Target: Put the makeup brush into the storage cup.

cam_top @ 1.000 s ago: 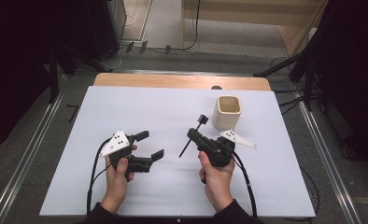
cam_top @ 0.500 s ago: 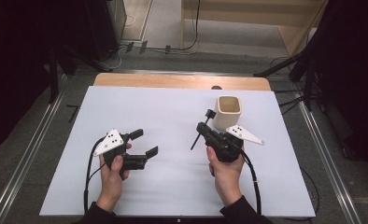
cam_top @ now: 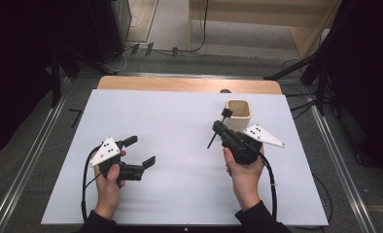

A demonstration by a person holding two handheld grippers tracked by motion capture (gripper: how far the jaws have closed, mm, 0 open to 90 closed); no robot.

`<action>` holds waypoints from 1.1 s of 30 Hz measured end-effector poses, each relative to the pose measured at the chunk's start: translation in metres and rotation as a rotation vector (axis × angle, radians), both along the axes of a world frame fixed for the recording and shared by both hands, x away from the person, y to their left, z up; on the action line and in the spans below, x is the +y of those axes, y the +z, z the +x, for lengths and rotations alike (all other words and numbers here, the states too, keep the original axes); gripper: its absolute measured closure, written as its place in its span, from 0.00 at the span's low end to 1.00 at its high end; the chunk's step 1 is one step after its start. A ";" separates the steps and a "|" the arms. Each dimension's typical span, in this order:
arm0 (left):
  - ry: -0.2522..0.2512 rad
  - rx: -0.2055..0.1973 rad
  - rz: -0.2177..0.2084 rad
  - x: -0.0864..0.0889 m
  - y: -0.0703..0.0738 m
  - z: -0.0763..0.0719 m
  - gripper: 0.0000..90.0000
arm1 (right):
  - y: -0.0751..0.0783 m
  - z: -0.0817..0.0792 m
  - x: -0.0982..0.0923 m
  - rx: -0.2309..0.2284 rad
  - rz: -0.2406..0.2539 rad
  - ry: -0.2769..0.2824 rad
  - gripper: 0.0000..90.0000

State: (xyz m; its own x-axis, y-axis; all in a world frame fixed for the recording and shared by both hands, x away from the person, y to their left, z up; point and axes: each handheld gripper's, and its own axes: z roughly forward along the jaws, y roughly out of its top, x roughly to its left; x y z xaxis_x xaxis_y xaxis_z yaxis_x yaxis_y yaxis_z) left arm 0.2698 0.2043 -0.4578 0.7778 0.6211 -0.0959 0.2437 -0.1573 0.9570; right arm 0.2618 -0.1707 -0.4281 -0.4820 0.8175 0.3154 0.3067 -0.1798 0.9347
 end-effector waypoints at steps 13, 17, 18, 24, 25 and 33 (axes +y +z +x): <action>0.044 0.003 -0.015 0.021 -0.004 -0.002 0.03 | 0.008 0.002 -0.016 -0.061 -0.024 -0.018 0.96; 0.063 0.009 -0.014 0.028 -0.007 -0.003 0.03 | 0.010 0.002 -0.018 -0.083 -0.021 -0.017 0.96; 0.062 0.008 -0.013 0.029 -0.007 -0.004 0.03 | 0.011 0.003 -0.019 -0.088 -0.020 -0.022 0.96; 0.072 -0.006 0.012 0.038 -0.011 -0.012 0.02 | 0.013 0.001 -0.022 -0.108 -0.032 -0.046 0.96; 0.075 -0.003 0.007 0.041 -0.011 -0.013 0.02 | 0.013 0.001 -0.023 -0.111 -0.034 -0.048 0.96; 0.120 -0.001 -0.010 0.067 -0.012 -0.022 0.02 | 0.018 0.001 -0.028 -0.116 -0.047 -0.073 0.96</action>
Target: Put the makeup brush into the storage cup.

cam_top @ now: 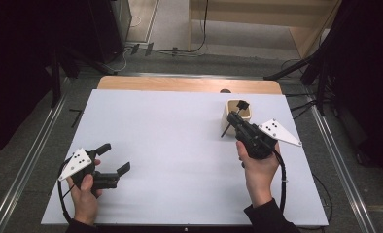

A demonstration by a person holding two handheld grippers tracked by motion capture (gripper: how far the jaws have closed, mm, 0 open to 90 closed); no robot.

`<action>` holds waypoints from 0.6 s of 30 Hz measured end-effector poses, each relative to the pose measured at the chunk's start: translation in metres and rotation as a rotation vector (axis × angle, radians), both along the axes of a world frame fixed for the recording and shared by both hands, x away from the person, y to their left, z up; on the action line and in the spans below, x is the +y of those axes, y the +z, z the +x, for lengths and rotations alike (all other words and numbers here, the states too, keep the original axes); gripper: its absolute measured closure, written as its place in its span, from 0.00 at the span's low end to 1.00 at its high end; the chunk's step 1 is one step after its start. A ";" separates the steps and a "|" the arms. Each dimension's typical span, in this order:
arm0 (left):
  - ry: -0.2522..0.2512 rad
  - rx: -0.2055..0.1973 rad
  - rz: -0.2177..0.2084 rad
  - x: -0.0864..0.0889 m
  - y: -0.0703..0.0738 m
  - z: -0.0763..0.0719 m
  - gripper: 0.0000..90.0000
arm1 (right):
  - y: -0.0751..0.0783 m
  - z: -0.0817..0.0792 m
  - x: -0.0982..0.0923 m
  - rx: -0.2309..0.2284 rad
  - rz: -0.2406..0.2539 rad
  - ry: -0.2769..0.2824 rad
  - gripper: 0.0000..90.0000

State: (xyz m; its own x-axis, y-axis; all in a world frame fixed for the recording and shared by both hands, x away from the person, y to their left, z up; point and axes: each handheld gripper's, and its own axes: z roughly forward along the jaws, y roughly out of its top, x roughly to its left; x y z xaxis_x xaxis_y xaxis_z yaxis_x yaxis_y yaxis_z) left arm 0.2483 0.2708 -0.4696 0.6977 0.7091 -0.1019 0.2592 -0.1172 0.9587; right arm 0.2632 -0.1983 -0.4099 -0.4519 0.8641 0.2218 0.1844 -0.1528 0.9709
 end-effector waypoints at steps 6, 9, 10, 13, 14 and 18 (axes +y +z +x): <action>0.015 -0.018 0.003 0.011 -0.001 -0.006 0.02 | 0.005 0.004 -0.003 -0.013 -0.006 -0.023 0.96; 0.030 -0.024 0.015 0.013 -0.002 -0.008 0.02 | 0.010 0.007 -0.007 -0.025 -0.003 -0.038 0.96; 0.037 -0.029 0.018 0.015 -0.003 -0.009 0.02 | 0.011 0.008 -0.008 -0.029 -0.002 -0.043 0.96; 0.063 -0.041 0.010 0.019 -0.005 -0.011 0.00 | 0.015 0.013 -0.013 -0.037 -0.005 -0.060 0.96; 0.070 -0.039 0.001 0.021 -0.005 -0.011 0.00 | 0.017 0.015 -0.013 -0.035 -0.012 -0.069 0.96; 0.096 -0.039 -0.013 0.028 -0.006 -0.012 0.00 | 0.021 0.022 -0.015 -0.043 -0.034 -0.085 0.96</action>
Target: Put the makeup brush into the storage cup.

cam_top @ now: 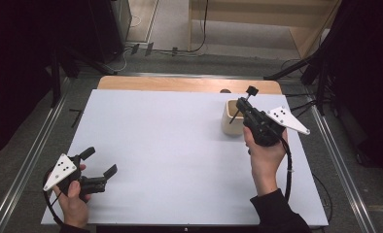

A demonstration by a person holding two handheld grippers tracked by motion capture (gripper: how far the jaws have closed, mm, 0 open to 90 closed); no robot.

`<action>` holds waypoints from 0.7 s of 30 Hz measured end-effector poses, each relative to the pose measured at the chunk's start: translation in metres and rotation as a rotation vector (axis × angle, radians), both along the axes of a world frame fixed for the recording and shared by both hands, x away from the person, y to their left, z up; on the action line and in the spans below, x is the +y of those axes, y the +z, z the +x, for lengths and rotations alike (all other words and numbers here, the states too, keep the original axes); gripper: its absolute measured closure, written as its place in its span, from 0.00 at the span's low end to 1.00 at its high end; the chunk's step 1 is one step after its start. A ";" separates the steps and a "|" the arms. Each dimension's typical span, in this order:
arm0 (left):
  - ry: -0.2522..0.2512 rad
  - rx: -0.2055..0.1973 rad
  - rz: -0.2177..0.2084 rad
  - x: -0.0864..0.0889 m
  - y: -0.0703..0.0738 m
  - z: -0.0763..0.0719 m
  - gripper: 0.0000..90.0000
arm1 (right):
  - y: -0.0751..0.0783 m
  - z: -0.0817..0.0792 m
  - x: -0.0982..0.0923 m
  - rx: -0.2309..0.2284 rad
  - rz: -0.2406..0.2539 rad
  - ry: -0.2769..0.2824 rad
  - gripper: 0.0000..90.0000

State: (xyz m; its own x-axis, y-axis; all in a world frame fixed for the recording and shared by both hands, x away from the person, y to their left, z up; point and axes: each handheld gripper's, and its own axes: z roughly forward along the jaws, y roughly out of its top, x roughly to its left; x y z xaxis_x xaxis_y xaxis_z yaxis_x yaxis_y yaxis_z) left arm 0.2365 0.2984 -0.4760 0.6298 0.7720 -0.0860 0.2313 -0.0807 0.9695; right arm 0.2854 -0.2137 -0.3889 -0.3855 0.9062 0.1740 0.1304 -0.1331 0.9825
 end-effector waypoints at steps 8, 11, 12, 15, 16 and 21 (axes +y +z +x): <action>0.037 0.009 0.004 0.005 -0.005 0.001 0.00 | -0.002 0.014 -0.004 -0.011 -0.026 -0.037 0.96; 0.046 0.008 -0.001 0.006 -0.006 0.001 0.00 | -0.004 0.018 -0.007 -0.012 -0.042 -0.047 0.96; 0.046 0.005 -0.002 0.007 -0.005 0.001 0.00 | -0.005 0.019 -0.008 -0.012 -0.045 -0.051 0.96; 0.047 0.003 -0.002 0.007 -0.005 0.000 0.00 | -0.007 0.023 -0.011 -0.007 -0.044 -0.062 0.96; 0.049 0.003 0.001 0.007 -0.005 0.000 0.00 | -0.008 0.024 -0.012 -0.007 -0.047 -0.066 0.96; 0.053 0.000 0.001 0.007 -0.005 0.000 0.00 | -0.010 0.028 -0.016 -0.009 -0.057 -0.088 0.96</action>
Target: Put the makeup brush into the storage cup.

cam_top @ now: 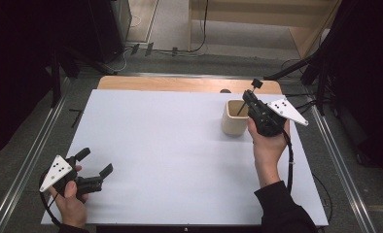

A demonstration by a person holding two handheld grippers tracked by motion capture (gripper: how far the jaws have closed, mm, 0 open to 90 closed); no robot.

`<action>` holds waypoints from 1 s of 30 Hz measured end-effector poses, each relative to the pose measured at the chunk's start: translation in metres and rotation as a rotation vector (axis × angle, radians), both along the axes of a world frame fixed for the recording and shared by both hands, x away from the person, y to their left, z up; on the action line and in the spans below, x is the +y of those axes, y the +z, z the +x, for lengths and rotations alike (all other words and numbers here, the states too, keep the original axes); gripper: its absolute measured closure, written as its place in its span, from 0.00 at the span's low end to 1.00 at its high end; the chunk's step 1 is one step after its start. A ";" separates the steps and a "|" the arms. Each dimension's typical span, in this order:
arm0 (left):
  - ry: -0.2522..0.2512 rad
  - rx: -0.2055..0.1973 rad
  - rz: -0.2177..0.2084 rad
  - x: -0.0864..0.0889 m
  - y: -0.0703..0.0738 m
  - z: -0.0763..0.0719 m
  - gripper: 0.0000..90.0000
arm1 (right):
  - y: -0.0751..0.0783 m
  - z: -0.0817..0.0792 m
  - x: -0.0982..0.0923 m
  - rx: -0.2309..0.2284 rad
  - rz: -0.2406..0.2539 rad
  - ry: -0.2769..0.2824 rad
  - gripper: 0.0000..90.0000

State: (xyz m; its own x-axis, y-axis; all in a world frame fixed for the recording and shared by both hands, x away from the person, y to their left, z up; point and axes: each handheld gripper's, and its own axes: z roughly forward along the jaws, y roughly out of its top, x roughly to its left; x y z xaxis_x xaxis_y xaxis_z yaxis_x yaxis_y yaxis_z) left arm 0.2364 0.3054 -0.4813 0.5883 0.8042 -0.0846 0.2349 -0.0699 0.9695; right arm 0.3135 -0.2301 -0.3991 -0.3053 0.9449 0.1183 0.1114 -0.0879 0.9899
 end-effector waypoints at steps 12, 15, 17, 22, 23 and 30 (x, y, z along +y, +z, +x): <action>-0.005 0.006 0.002 -0.001 -0.001 0.001 0.00 | -0.010 0.011 -0.008 0.019 -0.031 -0.036 0.96; -0.008 0.005 0.003 -0.001 -0.001 0.001 0.00 | -0.013 0.014 -0.008 0.025 -0.041 -0.041 0.96; -0.006 0.005 0.004 -0.001 -0.001 0.001 0.00 | -0.015 0.016 -0.009 0.032 -0.044 -0.042 0.96; -0.003 0.008 0.000 -0.001 -0.001 0.001 0.00 | -0.020 0.019 -0.010 0.051 -0.053 -0.045 0.96; -0.002 0.008 0.001 -0.001 -0.001 0.001 0.00 | -0.022 0.020 -0.010 0.057 -0.051 -0.046 0.96; 0.002 0.007 0.001 -0.001 -0.001 0.000 0.00 | -0.030 0.023 -0.013 0.093 -0.051 -0.054 0.96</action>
State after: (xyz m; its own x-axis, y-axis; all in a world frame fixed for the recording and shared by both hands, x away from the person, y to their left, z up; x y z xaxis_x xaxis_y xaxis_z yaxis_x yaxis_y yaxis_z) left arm 0.2368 0.3048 -0.4818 0.5864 0.8052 -0.0879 0.2414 -0.0701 0.9679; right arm 0.3367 -0.2432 -0.4295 -0.2434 0.9652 0.0955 0.1998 -0.0464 0.9787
